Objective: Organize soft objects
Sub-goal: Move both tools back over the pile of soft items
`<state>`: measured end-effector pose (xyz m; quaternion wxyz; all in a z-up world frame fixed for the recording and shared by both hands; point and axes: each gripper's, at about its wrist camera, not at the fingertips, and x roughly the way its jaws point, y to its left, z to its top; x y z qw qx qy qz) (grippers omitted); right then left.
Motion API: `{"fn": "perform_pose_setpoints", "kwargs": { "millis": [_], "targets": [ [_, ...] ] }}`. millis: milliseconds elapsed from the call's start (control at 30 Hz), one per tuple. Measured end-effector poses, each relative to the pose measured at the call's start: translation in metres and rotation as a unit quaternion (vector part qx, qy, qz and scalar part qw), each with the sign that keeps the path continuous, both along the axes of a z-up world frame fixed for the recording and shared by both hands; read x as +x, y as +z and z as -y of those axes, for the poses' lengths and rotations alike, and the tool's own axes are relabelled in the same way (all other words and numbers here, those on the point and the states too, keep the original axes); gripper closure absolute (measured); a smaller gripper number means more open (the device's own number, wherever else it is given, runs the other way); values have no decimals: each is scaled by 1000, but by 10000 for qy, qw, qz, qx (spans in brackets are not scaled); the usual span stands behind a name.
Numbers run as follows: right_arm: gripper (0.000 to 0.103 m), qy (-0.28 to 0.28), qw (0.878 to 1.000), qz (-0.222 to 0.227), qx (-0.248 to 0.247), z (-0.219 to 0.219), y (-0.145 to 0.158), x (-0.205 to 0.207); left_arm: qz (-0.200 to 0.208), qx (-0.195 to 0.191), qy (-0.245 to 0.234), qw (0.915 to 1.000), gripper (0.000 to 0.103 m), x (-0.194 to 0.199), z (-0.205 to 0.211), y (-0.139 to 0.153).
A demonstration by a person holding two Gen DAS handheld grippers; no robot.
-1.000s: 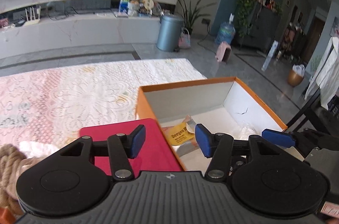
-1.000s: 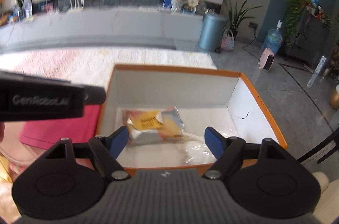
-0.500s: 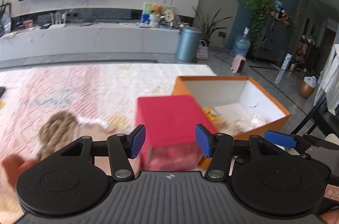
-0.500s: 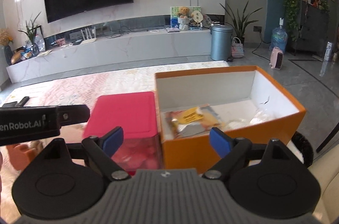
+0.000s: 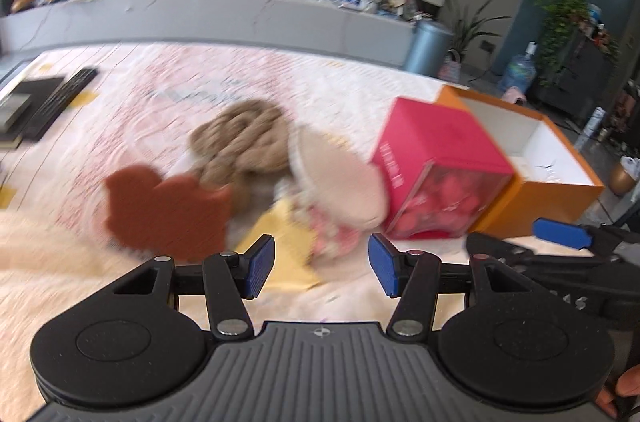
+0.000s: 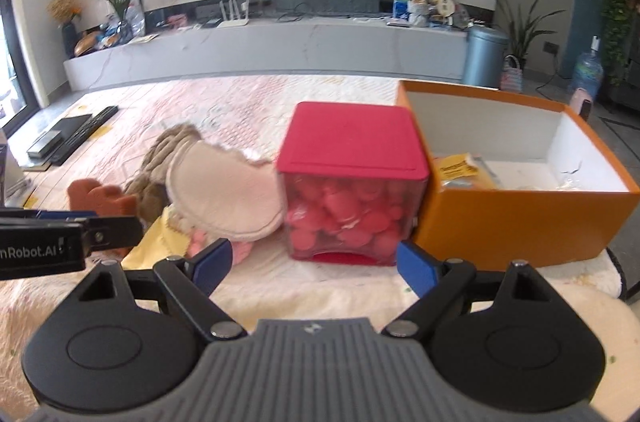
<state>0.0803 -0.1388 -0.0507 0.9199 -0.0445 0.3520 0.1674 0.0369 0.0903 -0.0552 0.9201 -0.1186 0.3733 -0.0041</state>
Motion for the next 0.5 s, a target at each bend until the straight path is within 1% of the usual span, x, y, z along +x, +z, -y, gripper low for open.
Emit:
{"fn": "perform_pose_setpoints", "kwargs": {
  "millis": [133, 200, 300, 367, 400, 433, 500],
  "targets": [
    [15, 181, 9998, -3, -75, -11, -5, -5, -150, 71, 36, 9999, 39, -13, -19, -10],
    [17, 299, 9995, -20, -141, -18, -7, -7, -240, 77, 49, 9997, 39, -16, -26, -15],
    [22, 461, 9986, -132, -212, -29, -14, -6, -317, -33, 22, 9995, 39, -18, -33, -22],
    [23, 545, 9980, -215, -233, -34, -18, -4, -303, -25, -88, 9995, 33, -14, -33, -24],
    [23, 574, 9978, -243, -241, -36, -20, -2, -274, 24, -173, 9995, 29, -11, -32, -25],
    [23, 590, 9976, -263, -251, -38, -21, -1, -270, 95, -259, 9993, 26, -6, -30, -27],
    [26, 612, 9973, -321, -254, -40, -24, 4, -373, 243, -429, 9981, 26, 7, -28, -34]
  ]
}}
